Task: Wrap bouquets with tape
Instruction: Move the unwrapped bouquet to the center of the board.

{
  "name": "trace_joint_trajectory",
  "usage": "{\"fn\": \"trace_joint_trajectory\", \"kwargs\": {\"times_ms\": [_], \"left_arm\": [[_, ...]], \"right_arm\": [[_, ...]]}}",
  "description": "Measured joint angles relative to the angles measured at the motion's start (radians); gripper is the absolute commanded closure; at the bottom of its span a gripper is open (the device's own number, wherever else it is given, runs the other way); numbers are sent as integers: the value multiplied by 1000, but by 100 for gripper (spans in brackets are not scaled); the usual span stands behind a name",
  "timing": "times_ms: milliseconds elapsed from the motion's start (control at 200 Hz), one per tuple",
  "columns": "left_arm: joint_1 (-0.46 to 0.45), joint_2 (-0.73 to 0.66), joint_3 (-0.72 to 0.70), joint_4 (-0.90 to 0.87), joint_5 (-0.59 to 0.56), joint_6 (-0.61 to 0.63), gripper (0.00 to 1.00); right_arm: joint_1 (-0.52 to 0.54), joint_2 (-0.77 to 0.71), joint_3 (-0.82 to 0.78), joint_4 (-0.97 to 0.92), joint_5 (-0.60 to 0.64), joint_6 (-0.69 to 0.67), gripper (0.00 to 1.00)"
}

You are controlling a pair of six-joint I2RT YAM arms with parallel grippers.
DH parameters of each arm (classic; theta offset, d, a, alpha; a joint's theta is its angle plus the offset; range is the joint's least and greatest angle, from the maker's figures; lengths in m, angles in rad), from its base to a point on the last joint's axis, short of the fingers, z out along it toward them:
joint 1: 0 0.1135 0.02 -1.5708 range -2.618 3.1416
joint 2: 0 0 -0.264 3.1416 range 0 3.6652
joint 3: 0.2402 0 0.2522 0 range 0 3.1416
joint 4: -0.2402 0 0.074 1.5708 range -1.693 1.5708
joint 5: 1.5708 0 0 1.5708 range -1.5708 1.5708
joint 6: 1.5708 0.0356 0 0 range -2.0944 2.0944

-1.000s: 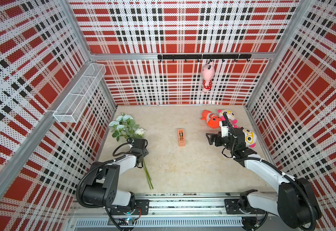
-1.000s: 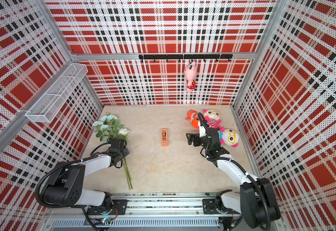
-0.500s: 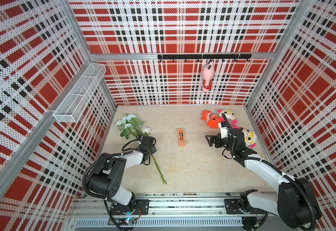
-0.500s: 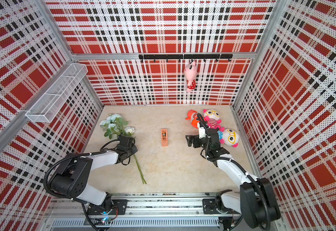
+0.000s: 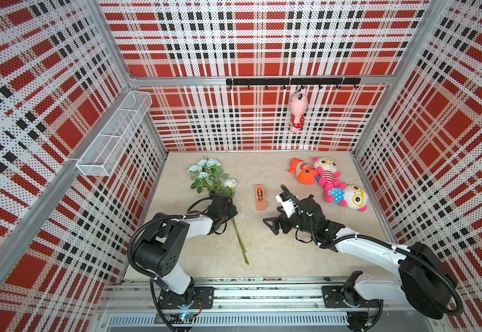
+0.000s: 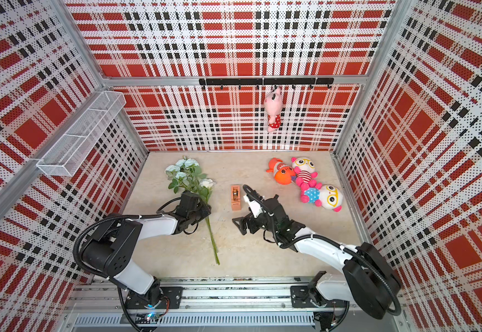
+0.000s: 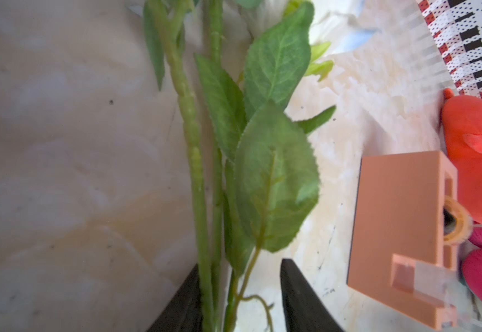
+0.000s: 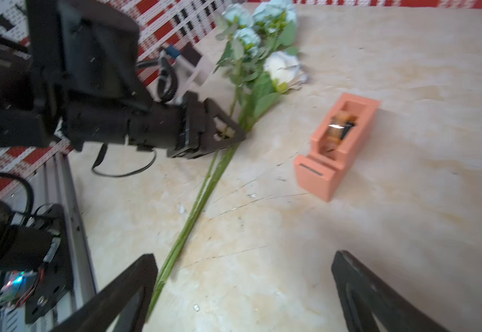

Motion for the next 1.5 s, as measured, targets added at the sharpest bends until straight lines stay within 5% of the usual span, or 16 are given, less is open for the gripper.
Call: {"fn": "trace_joint_trajectory", "kwargs": {"times_ms": [235,581,757,957,1152,1498], "left_arm": [[197,-170,-21,17,146,10,32],[576,-425,-24,-18,248,102,23],[594,-451,-27,-25,252,138,23],[594,-447,-30,-27,264,157,25],[594,-447,-31,-27,270,169,25],[584,-460,-32,-28,265,183,25]], "right_arm": [[160,228,101,43,72,35,8],[206,729,687,-156,205,72,13],[208,900,913,-316,278,70,22],[210,1005,1071,-453,336,42,48],[210,1013,1100,-523,351,6,68],[202,952,1002,-512,339,-171,83]]}}
